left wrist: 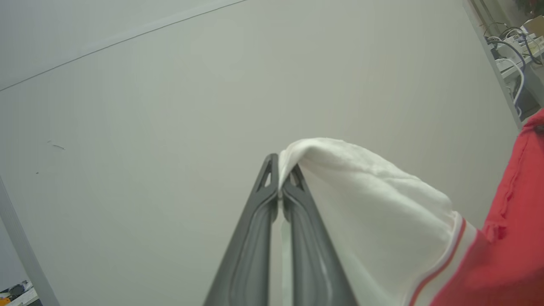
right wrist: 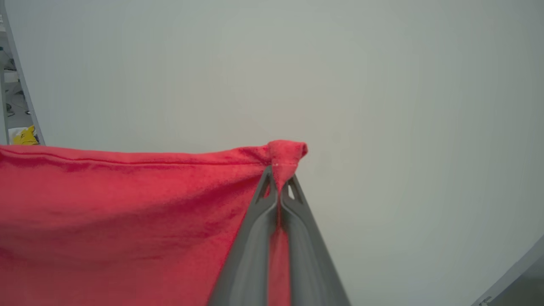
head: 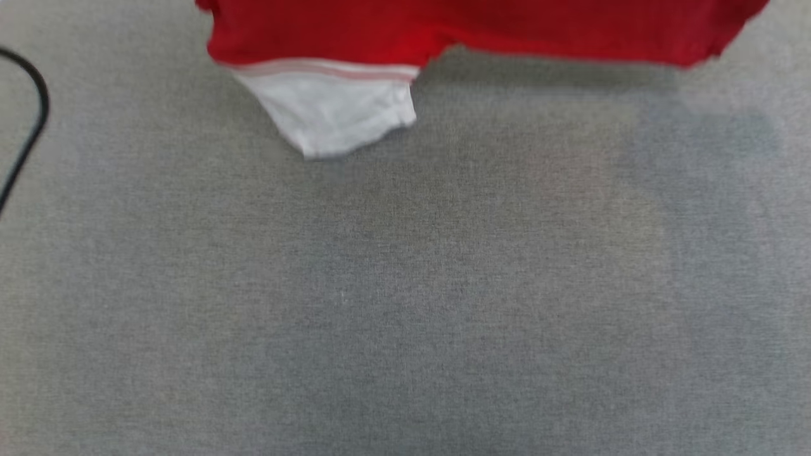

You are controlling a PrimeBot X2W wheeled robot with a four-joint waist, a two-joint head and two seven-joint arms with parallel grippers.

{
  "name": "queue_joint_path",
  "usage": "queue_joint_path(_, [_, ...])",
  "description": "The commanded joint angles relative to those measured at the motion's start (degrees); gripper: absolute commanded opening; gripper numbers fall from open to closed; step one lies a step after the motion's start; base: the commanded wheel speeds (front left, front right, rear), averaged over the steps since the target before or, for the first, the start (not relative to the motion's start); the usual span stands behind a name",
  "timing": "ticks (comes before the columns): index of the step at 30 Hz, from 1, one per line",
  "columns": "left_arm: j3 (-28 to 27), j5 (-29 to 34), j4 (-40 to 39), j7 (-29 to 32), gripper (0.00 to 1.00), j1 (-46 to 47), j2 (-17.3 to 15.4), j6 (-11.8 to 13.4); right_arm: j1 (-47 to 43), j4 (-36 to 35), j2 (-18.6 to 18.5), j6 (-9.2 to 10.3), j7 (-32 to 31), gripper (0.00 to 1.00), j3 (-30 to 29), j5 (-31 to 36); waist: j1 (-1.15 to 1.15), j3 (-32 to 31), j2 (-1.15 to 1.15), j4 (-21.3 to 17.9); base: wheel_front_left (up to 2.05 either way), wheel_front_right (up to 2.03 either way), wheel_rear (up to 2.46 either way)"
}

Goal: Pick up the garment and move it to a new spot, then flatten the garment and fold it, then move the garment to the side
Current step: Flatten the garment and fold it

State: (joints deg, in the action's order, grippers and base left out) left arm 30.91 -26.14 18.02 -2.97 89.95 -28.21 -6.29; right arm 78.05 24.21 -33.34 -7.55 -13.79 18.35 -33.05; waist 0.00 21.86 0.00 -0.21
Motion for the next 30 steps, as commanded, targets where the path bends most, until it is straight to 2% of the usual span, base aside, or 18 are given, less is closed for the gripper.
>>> queue_joint_path(1, [0.14,0.57,1.42,0.2,0.0,3.37,0.67,-0.3,3.01,1.29,0.6,0.06,0.41,0.0,0.3,0.97,0.0,5.71,0.0,-0.3,0.0,0.0,0.0])
queue_joint_path(7, [0.49,1.7,7.05,-0.93,0.0,15.09,2.25,-0.71,16.75,9.01,2.32,0.06,4.28,0.0,1.82,4.79,0.0,9.09,0.0,-0.37,0.0,0.0,0.0])
queue_joint_path(15, [0.54,1.62,8.12,-1.08,0.0,17.77,2.17,-0.47,24.19,16.79,3.67,0.06,8.54,0.0,4.32,5.41,0.0,10.47,0.0,-0.31,0.0,0.0,0.0])
queue_joint_path(26, [2.82,-1.51,8.94,-3.25,0.0,10.2,-0.72,-0.98,19.49,23.5,4.84,0.06,13.25,0.0,12.91,1.21,0.0,11.86,0.0,-0.29,0.0,0.0,0.0])
queue_joint_path(28, [3.51,-2.1,8.37,-3.72,0.0,7.53,-1.94,-1.03,17.5,23.79,5.37,0.06,14.63,0.0,14.57,-0.02,0.0,11.48,0.0,-0.45,0.0,0.0,0.0])
queue_joint_path(29, [4.47,-3.09,6.52,-4.95,0.0,1.77,-3.94,-1.07,12.88,23.01,4.97,0.06,16.54,0.0,18.35,-1.99,0.0,10.27,0.0,-0.17,0.0,0.0,0.0])
queue_joint_path(30, [4.53,-3.56,5.96,-5.16,0.0,0.0,-4.46,-1.05,11.38,22.57,4.78,0.06,17.04,0.0,19.36,-2.69,0.0,9.8,0.0,-0.26,0.0,0.0,0.0])
